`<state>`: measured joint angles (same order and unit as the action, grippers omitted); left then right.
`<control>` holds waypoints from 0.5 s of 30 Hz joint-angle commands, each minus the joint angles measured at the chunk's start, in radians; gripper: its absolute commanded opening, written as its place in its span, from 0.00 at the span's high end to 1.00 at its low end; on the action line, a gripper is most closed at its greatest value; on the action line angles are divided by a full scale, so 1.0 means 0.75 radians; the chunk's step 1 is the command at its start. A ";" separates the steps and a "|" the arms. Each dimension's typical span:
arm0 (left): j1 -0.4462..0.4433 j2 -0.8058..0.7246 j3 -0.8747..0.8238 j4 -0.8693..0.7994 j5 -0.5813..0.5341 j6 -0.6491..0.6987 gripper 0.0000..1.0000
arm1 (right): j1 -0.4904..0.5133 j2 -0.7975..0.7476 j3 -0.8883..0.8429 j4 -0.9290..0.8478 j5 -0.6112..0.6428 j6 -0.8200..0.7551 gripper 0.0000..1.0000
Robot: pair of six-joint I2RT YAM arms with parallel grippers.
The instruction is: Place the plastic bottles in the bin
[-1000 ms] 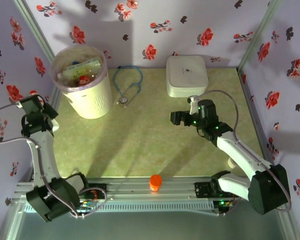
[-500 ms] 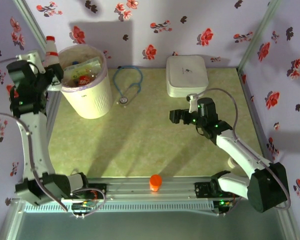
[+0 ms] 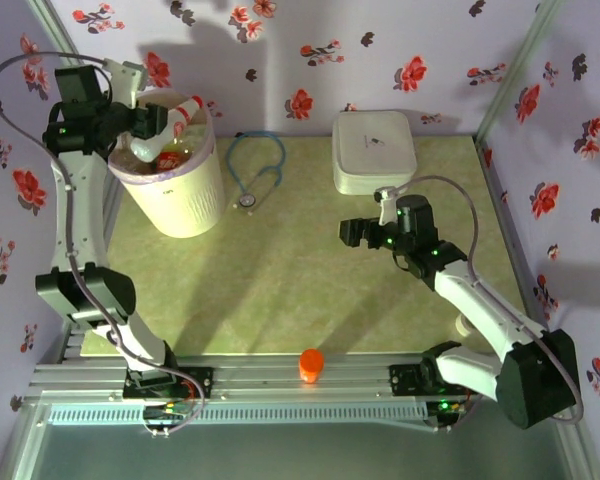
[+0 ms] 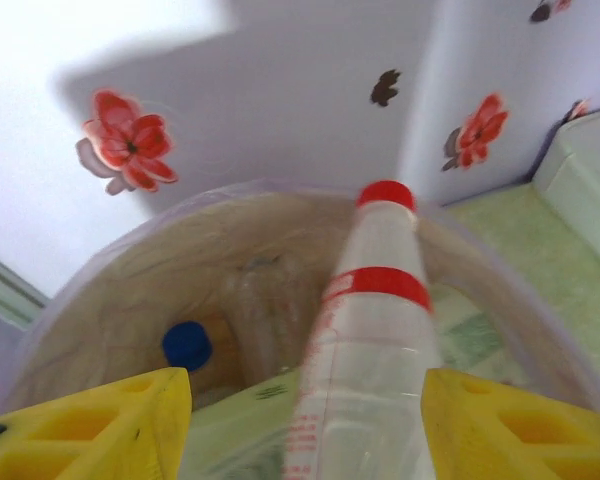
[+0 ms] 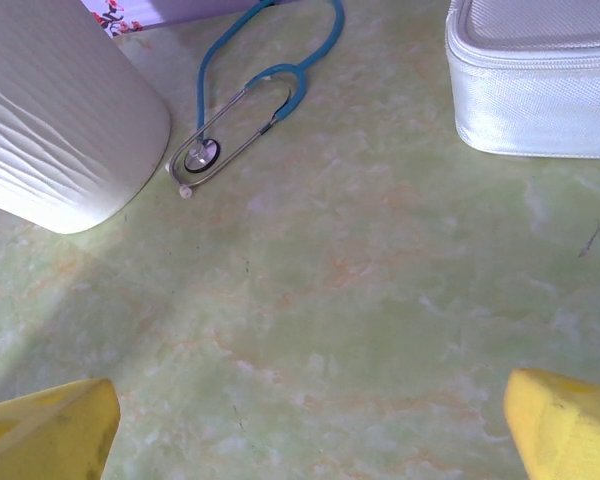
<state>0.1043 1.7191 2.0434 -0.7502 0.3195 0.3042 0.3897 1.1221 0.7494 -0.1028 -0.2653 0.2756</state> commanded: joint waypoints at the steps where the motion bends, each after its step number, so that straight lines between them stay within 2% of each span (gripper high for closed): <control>1: -0.009 0.093 0.114 -0.140 -0.169 0.180 0.36 | -0.007 -0.014 0.024 0.001 -0.008 0.044 0.01; 3: -0.016 0.123 0.137 -0.154 -0.251 0.200 0.35 | -0.008 -0.007 0.021 0.016 -0.018 0.052 0.01; 7: -0.026 0.024 0.022 -0.021 -0.253 0.153 0.27 | -0.008 0.000 0.029 0.010 -0.021 0.055 0.01; 10: -0.028 -0.068 -0.036 0.065 -0.203 0.077 0.19 | -0.008 0.010 0.029 0.008 -0.017 0.053 0.01; 15: -0.069 -0.112 0.002 0.047 -0.146 -0.023 0.17 | -0.006 0.044 0.028 0.042 -0.047 0.068 0.01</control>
<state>0.0818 1.6806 2.0197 -0.7387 0.1791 0.3370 0.3897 1.1370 0.7494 -0.1017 -0.2710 0.3008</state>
